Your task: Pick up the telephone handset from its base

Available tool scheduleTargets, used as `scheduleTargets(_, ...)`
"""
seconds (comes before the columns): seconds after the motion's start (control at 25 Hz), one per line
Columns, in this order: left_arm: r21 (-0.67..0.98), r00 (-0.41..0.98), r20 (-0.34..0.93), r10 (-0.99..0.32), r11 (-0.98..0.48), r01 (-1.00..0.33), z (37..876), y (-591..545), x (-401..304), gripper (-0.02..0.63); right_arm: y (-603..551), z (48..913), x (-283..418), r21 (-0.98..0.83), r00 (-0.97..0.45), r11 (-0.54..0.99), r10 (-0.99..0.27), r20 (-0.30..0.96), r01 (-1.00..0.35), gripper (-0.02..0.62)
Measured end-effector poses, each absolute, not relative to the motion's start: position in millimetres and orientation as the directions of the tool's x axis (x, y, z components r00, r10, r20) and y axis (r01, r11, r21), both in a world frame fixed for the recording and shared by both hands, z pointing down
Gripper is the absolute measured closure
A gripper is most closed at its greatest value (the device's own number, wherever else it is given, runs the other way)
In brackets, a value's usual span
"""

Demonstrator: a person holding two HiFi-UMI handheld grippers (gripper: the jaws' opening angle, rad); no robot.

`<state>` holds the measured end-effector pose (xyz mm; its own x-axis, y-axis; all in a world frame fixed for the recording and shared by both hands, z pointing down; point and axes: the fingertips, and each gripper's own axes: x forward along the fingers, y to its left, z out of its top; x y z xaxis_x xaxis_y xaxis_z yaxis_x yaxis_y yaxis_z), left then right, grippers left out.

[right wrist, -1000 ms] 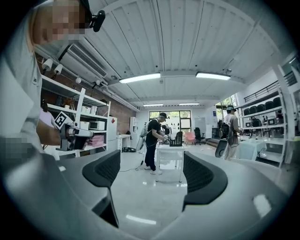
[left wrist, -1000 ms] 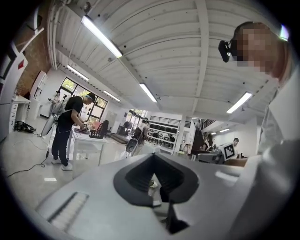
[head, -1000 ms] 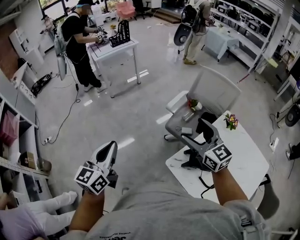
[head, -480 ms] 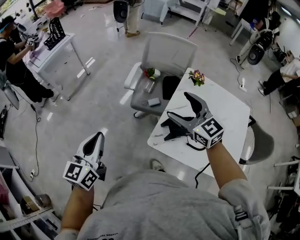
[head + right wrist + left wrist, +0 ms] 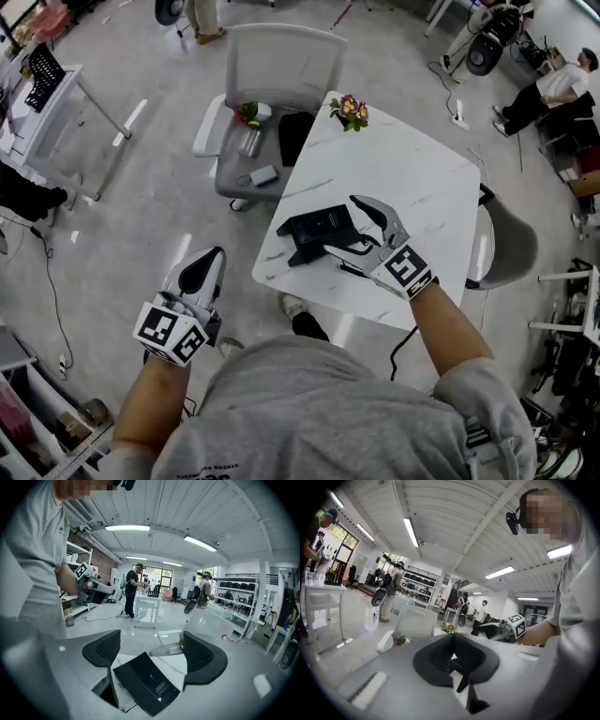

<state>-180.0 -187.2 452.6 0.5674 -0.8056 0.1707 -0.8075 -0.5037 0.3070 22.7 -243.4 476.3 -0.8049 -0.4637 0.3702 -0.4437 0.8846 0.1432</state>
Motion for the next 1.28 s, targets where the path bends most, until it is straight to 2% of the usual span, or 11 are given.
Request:
scheduleTargets(0.32, 0.298, 0.621, 0.244, -0.745, -0.552, -0.779, 504.9, -208.9, -127.4, 0.555, -213.9, 585.4, 43.6, 0.176, -0.766, 0.936, -0.352, 0.538, -0.306, 0.199)
scheduleTargets(0.64, 0.312, 0.628, 0.285, -0.724, -0.549, -0.775, 538.2, -209.0, -108.2, 0.555, -210.5, 642.5, 46.3, 0.244, -0.724, 0.949, -0.311, 0.616, -0.199, 0.207)
scheduleTargets(0.92, 0.325, 0.626, 0.304, -0.719, -0.539, -0.777, 553.4, -203.1, -102.9, 0.555, -217.6, 665.2, 53.8, 0.321, -0.678, 0.934, -0.336, 0.654, -0.154, 0.328)
scheduleTargets(1.04, 0.33, 0.625, 0.306, -0.718, -0.536, -0.777, 557.8, -201.3, -101.4, 0.555, -211.5, 673.3, 52.4, 0.384, -0.651, 0.92, -0.34, 0.679, -0.08, 0.431)
scheduleTargets(1.28, 0.338, 0.625, 0.312, -0.715, -0.532, -0.777, 560.4, -192.6, -100.9, 0.555, -207.3, 659.3, 56.3, 0.413, -0.648, 0.91, -0.341, 0.681, -0.045, 0.514)
